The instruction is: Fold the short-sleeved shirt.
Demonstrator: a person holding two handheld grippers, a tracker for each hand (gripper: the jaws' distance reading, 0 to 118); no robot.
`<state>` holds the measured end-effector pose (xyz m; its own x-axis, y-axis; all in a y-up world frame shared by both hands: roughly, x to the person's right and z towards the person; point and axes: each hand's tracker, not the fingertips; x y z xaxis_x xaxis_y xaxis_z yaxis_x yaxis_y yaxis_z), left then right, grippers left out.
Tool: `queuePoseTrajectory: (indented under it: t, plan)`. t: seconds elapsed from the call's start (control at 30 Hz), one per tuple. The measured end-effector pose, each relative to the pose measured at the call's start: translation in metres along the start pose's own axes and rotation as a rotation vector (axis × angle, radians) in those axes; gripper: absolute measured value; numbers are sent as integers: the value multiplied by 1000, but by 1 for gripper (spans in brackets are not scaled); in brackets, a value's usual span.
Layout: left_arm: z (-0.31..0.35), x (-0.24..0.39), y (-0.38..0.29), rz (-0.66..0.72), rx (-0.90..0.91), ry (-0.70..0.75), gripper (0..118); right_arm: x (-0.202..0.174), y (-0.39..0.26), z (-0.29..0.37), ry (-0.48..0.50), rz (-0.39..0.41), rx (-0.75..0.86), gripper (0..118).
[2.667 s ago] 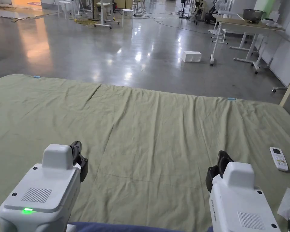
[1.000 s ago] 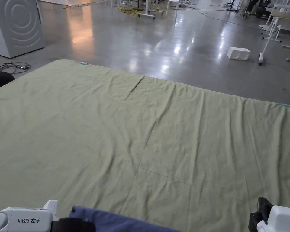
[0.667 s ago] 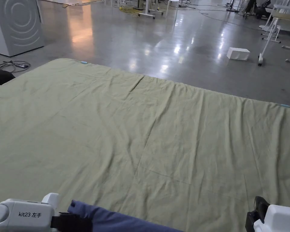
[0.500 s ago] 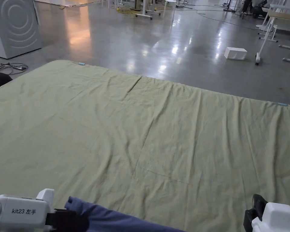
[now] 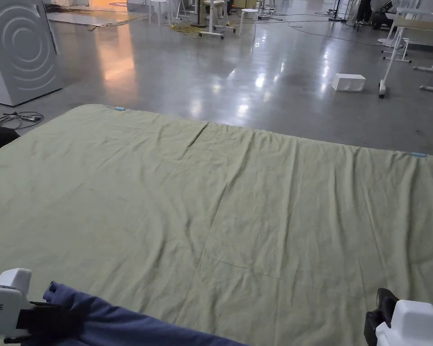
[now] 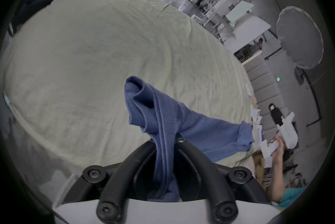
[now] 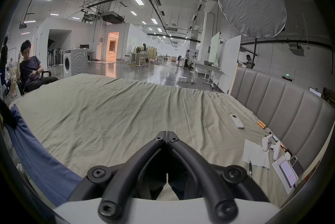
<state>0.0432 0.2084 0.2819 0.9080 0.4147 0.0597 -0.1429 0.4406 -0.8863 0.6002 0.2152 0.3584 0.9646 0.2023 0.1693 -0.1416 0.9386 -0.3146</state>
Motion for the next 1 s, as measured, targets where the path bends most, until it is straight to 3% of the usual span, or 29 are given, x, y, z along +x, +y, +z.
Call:
queuePoseTrajectory:
  t: [0.33, 0.53, 1.0]
  plan:
    - [-9, 91, -12, -10, -11, -171, 9, 5, -6, 2, 9, -30, -4, 0]
    - [-48, 150, -24, -32, -70, -240, 9, 11, -10, 5, 0, -44, -10, 0]
    - [-181, 220, -69, 9, -282, -101, 10, 30, -23, 15, -41, -71, -41, 0]
